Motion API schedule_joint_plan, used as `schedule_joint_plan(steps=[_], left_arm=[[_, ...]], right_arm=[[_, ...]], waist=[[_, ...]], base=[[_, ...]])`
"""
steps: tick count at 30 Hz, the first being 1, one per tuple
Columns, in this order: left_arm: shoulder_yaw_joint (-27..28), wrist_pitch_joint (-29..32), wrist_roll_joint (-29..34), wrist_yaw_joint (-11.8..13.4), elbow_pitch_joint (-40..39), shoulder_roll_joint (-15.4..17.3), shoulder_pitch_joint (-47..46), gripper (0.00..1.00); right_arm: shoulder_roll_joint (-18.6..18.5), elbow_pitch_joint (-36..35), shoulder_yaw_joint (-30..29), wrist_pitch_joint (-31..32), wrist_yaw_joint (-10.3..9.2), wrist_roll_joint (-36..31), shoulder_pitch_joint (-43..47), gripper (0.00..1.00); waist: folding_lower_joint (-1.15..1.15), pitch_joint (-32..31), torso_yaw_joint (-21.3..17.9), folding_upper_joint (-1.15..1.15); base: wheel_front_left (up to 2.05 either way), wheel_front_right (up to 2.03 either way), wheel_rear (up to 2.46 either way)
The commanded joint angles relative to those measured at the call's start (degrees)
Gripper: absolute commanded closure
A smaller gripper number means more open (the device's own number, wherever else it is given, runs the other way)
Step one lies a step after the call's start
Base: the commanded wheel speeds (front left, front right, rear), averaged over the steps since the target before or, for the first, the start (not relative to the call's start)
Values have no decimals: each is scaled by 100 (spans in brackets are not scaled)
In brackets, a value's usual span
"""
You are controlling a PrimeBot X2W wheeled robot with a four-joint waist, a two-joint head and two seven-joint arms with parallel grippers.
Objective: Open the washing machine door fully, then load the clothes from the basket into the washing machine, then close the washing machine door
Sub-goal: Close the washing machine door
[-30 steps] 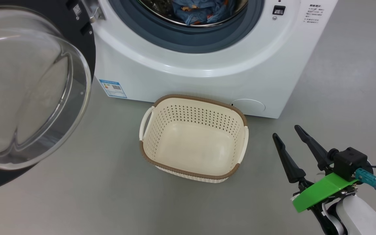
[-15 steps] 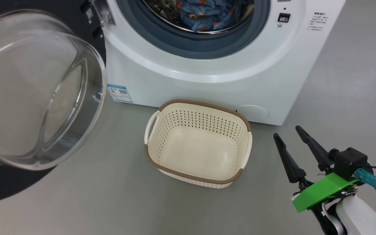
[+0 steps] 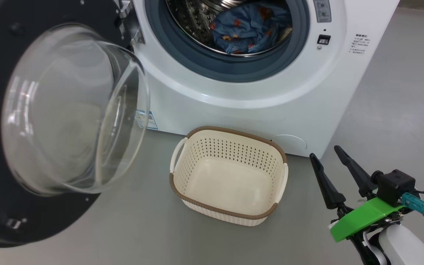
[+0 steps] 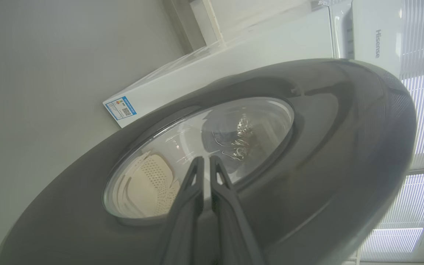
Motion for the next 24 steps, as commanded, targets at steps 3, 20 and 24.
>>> schedule_joint_plan(steps=[3, 20, 24], left_arm=[[-51, 513, -229, 132, -847, 28, 291, 100], [-426, 1340, -630, 1375, -4467, -1001, 1487, 100], [-570, 1101, -463, 1328, -4858, -1211, 1441, 100]], right_arm=[[9, -123, 67, -46, 42, 53, 121, 0], [114, -193, -1, -46, 42, 96, 268, 0], [136, -191, 17, -46, 42, 100, 244, 0]], waist=[[0, -118, 24, 0], [0, -236, -253, 0], [0, -214, -444, 0]], base=[[0, 0, 0], [0, 0, 0], [0, 0, 0]])
